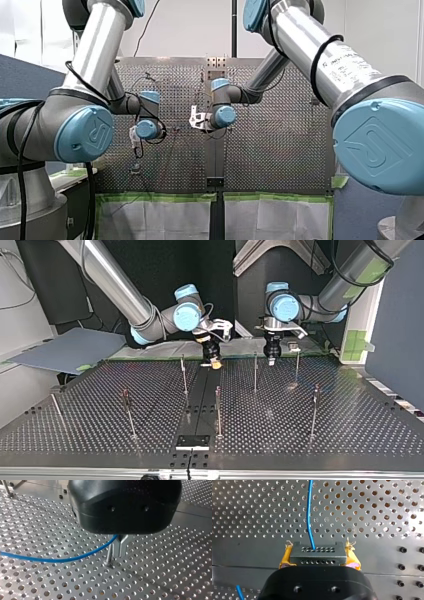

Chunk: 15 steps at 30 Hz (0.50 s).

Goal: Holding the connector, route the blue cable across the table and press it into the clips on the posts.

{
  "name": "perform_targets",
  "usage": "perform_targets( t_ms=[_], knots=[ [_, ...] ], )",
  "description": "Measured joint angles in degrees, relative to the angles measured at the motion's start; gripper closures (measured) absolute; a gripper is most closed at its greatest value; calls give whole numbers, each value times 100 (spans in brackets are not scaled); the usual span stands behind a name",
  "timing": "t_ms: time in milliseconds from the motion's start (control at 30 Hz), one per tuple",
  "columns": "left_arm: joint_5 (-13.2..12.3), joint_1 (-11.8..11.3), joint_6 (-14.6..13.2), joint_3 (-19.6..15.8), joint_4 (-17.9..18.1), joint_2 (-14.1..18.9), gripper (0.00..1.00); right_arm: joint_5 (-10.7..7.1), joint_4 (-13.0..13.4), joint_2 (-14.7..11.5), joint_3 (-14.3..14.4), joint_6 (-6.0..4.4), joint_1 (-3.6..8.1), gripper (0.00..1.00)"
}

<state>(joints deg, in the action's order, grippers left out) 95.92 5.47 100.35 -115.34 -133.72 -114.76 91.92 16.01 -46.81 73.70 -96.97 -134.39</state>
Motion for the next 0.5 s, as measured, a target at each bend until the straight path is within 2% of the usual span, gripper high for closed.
perform_targets(
  t_ms=[133, 267, 500],
  knots=[
    [-20, 0, -10, -1, -93, 2, 100, -17, -11, 0, 0, 1, 13, 100],
    [74, 0, -75, -2, -288, 24, 100, -27, -30, -5, -9, 10, 14, 100],
    [271, 0, -125, -21, -544, 220, 100, -12, -291, -142, -86, 56, 14, 100]
  ],
)
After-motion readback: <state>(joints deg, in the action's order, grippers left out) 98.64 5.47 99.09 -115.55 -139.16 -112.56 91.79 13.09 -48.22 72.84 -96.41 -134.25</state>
